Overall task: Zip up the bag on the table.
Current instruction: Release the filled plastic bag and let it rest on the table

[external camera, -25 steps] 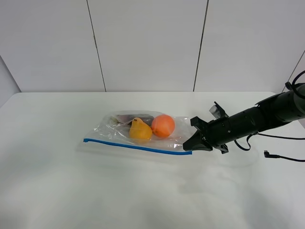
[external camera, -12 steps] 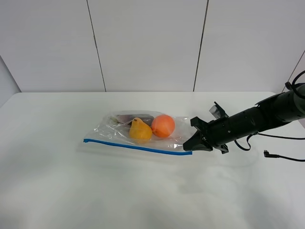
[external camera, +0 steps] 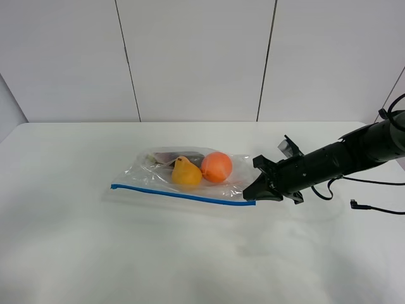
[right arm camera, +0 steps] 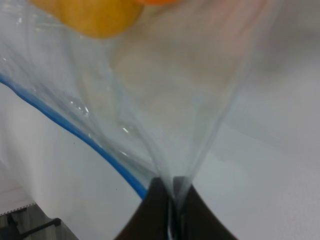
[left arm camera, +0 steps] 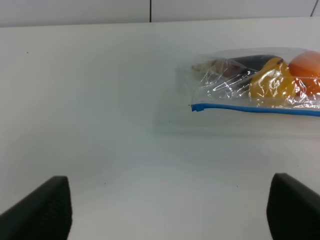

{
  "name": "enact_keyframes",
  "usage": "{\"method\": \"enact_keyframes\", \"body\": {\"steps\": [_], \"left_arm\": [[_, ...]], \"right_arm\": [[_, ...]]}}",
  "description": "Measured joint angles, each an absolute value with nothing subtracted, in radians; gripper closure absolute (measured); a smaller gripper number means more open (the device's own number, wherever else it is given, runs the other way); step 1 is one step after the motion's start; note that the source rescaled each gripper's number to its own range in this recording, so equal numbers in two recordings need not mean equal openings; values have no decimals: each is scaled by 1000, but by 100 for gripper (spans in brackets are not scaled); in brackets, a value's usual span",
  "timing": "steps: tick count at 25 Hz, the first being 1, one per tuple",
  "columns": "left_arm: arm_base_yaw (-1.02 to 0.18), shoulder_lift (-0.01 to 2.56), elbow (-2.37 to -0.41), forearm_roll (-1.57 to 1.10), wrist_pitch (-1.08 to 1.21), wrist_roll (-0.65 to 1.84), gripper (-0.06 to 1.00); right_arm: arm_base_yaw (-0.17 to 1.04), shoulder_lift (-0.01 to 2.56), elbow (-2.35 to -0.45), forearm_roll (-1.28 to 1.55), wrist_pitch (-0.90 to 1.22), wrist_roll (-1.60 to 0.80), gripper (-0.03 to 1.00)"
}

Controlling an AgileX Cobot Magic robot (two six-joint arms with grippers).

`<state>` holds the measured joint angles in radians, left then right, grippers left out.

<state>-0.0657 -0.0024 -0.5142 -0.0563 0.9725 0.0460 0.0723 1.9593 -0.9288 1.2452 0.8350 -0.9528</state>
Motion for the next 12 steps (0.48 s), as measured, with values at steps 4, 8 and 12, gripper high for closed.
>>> {"method": "enact_keyframes", "body": {"steps": [4, 8, 12], "left_arm": [[-66, -2, -514, -56, 973, 46, 7], [-66, -2, -514, -56, 973, 46, 8], [-66, -2, -514, -56, 973, 46, 8]], "right_arm": [[72, 1959, -929, 1245, 835, -954, 53], [72, 1959, -929, 1245, 835, -954, 22], [72, 1959, -929, 1245, 835, -954, 14]]}}
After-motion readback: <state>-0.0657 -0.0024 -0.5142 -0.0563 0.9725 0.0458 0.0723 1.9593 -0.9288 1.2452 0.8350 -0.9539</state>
